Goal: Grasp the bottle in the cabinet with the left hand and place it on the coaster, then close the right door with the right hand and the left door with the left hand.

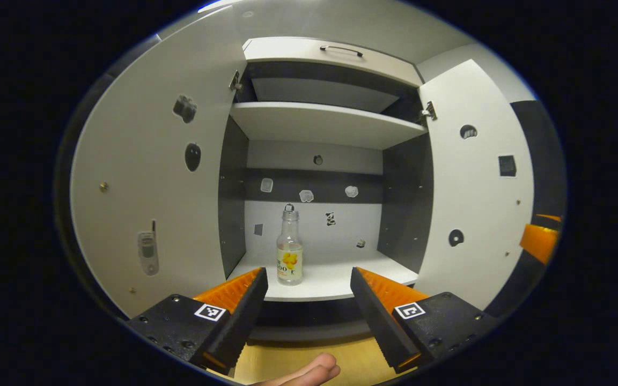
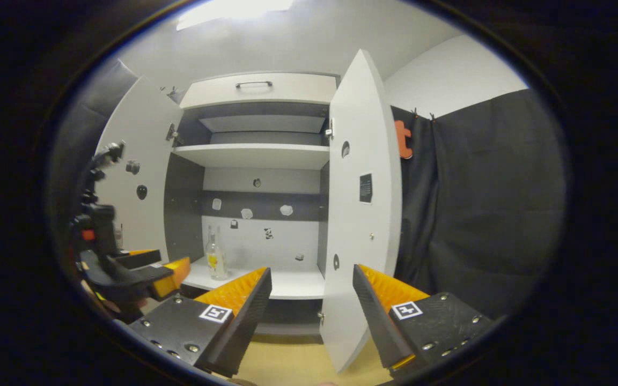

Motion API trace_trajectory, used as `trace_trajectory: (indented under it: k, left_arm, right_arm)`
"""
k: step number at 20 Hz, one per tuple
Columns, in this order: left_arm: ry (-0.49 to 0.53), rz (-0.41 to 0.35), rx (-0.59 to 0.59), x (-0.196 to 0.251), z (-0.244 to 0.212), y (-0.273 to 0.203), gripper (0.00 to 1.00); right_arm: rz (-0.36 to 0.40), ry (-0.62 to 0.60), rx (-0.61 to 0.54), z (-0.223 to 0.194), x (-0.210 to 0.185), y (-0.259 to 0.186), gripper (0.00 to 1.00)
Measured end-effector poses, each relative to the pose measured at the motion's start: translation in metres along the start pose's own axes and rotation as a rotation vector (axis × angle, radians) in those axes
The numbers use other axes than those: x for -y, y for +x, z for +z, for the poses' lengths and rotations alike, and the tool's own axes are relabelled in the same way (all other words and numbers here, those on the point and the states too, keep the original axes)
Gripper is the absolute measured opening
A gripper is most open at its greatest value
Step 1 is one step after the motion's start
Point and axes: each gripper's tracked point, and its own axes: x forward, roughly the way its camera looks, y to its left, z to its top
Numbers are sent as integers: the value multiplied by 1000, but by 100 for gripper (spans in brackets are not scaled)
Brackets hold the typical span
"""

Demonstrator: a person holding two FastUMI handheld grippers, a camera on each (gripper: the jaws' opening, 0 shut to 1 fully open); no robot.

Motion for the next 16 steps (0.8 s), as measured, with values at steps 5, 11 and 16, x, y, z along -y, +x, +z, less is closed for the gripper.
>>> trace_trajectory:
  k: [5, 11, 16]
  left_arm:
    - [14, 12, -46, -12, -40, 100, 99]
    - [5, 60, -87, -27, -67, 183, 100]
    - [19, 90, -87, -27, -70, 216, 100]
  right_arm:
    - [29, 115, -16, -7, -24, 25, 93]
    - [-7, 90, 18, -1, -8, 24, 93]
    - [8, -21, 16, -22, -9, 6, 89]
